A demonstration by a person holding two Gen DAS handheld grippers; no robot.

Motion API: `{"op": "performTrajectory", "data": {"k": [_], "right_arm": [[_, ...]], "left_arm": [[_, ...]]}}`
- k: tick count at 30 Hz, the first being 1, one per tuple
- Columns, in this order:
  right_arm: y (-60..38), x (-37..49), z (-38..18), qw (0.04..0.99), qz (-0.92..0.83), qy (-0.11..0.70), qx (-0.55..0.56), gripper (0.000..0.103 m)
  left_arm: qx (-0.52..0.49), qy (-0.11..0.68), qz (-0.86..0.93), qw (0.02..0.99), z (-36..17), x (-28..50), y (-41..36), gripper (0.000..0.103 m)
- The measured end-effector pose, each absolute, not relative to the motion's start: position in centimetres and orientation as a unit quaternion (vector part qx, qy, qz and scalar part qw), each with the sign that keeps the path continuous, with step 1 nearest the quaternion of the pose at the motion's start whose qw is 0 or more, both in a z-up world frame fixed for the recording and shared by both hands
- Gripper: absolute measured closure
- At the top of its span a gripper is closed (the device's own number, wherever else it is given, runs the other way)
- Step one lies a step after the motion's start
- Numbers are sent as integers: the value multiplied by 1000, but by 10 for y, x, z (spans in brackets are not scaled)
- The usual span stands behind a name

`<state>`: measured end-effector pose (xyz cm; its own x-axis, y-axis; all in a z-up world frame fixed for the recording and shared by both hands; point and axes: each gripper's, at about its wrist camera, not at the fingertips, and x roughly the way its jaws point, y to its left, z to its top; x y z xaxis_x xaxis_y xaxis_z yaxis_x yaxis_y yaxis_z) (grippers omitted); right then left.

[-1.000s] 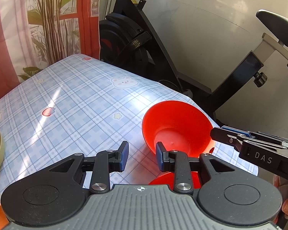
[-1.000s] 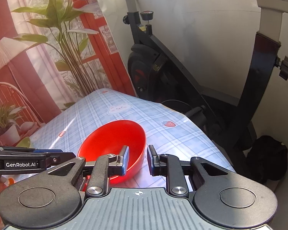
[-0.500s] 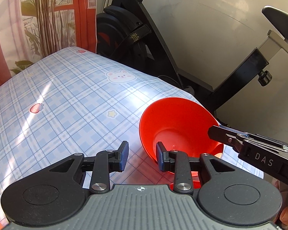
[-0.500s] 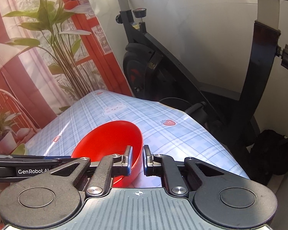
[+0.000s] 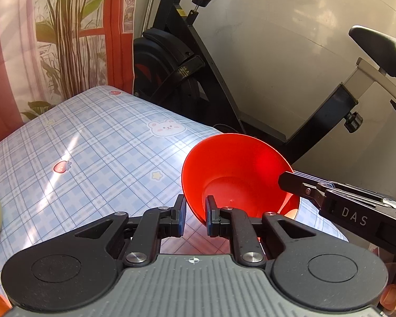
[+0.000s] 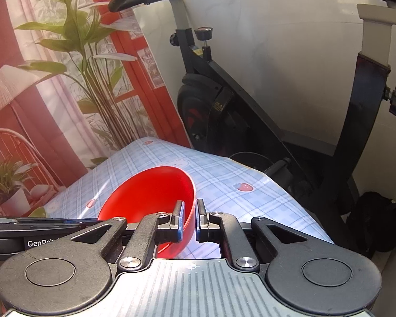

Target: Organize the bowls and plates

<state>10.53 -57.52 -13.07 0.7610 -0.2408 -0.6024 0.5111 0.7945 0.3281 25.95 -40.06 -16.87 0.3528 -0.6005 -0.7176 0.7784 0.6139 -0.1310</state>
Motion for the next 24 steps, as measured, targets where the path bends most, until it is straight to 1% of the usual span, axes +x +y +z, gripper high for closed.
{"op": "performTrajectory", "data": {"k": [12, 24], "right_arm": [[-543, 98, -96, 916, -186, 269, 233, 95], [-514, 75, -87, 916, -172, 282, 228, 94]], "left_arm": [[110, 359, -411, 830, -137, 237, -366, 87], [108, 354, -405, 836, -129, 208, -338, 87]]}}
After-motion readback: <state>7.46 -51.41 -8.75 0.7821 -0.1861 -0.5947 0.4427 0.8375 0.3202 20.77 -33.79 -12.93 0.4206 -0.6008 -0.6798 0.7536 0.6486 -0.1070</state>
